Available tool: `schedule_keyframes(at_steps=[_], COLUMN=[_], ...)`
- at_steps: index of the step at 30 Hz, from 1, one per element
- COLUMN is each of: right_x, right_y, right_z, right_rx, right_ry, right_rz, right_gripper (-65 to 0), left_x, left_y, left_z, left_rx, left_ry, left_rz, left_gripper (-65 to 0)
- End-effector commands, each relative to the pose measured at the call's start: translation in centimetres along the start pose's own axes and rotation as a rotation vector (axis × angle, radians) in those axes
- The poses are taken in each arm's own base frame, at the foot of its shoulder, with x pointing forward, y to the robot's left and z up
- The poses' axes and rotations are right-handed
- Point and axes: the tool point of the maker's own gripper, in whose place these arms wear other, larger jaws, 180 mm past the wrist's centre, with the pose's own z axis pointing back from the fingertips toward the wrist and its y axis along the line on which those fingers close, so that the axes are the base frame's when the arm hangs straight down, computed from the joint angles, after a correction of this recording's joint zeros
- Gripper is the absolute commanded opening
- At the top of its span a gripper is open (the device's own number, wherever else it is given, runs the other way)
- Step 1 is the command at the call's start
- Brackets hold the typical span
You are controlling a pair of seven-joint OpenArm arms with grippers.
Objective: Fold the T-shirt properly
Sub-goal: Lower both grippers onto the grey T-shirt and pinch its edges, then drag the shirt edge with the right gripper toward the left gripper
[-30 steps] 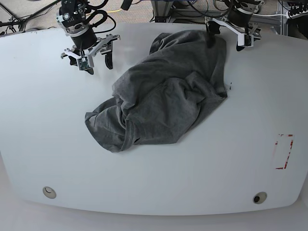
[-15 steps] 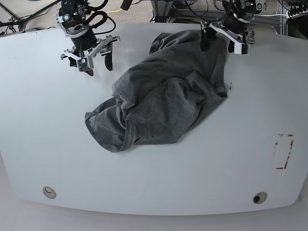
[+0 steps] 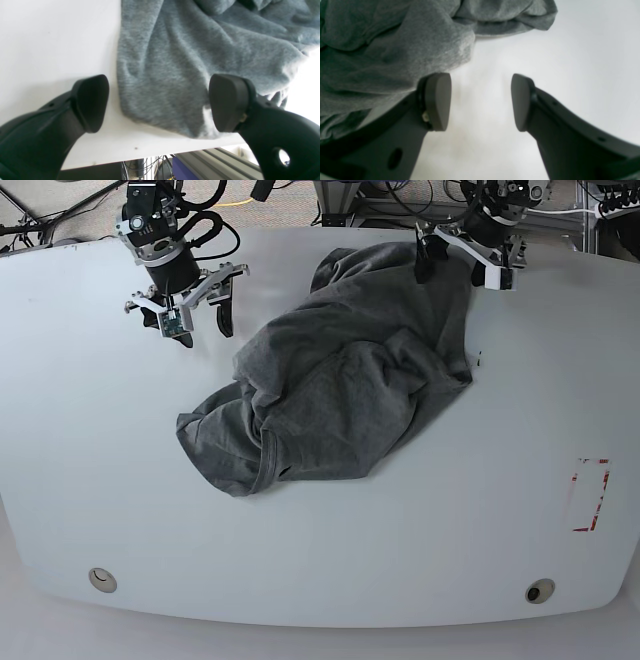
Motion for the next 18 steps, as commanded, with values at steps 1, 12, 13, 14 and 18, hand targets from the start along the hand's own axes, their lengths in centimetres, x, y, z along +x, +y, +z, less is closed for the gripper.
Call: schedule_keyframes(at_steps=[1, 12, 13, 14, 18], right_x=[1.1, 3.1, 3.4, 3.8, 5.6], right_y=[-0.1, -2.2, -2.4, -2.8, -4.7], right_z=[0.2, -0.4, -0.7, -0.9, -2.2], right_rx=[0.000, -0.062, -0.068, -0.076, -0.106], right_ry=[-0.042, -0.092, -0.089, -0.085, -0.044], right_rz=[0.005, -0.006, -0.010, -0.006, 0.028], right_gripper=[-29.3, -29.0, -29.0, -29.0, -29.2], left_x=[-0.9, -2.0, -1.9, -2.0, -2.0], left_y=[-0.6, -1.6, -1.5, -1.4, -0.6], left_z=[0.1, -1.5, -1.5, -1.6, -1.4], left_rx=[-0.025, -0.061, -0.059, -0.057, -0.050], left_ry=[0.043, 0.077, 0.076, 0.078, 0.089], left_rz=[0.002, 0.000, 0.000, 0.001, -0.030], left_gripper=[-5.1, -50.1, -54.7, -60.0, -65.0])
